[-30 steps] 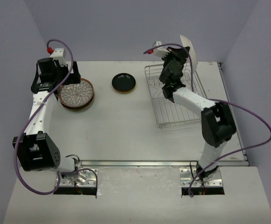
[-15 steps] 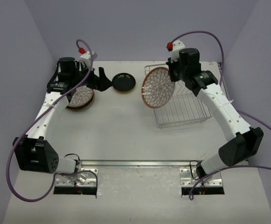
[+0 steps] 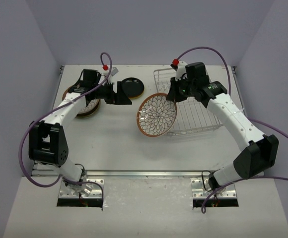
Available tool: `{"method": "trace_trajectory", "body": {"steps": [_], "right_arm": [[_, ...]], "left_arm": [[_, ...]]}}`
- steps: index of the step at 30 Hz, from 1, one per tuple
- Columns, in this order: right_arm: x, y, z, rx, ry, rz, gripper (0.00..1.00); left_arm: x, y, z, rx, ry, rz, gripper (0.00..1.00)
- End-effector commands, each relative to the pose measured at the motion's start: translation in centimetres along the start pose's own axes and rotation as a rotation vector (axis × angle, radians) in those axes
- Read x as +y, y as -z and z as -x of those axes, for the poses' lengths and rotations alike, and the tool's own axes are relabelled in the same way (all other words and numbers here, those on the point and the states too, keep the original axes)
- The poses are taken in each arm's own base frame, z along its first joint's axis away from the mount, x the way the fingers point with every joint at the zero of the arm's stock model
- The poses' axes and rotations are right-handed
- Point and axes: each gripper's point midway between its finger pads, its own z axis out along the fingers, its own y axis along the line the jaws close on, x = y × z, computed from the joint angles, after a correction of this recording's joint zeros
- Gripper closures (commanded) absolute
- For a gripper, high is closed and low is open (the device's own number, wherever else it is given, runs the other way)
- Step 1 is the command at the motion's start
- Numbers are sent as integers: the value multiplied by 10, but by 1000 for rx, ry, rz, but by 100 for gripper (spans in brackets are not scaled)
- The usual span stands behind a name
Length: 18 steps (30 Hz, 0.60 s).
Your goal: Unload the plates from the dish rack
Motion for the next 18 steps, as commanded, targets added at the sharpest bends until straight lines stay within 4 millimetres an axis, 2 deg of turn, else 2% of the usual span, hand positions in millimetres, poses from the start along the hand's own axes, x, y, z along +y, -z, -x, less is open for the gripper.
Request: {"method": "trace_trajectory", "body": {"steps": [1, 7, 12, 18], "right_arm": [[30, 32, 56, -225, 12, 111, 100], [35, 34, 61, -237, -2, 137, 100], [38, 35, 63, -256, -11, 150, 100], [46, 37, 69, -284, -50, 192, 100]], "left_arm": [[-23, -8, -8, 28, -16, -120, 24], [-34, -21, -26, 96, 20, -208, 29], [-52, -24, -33, 131, 32, -309, 34], [-63, -28, -40, 159, 68, -386, 45]]}}
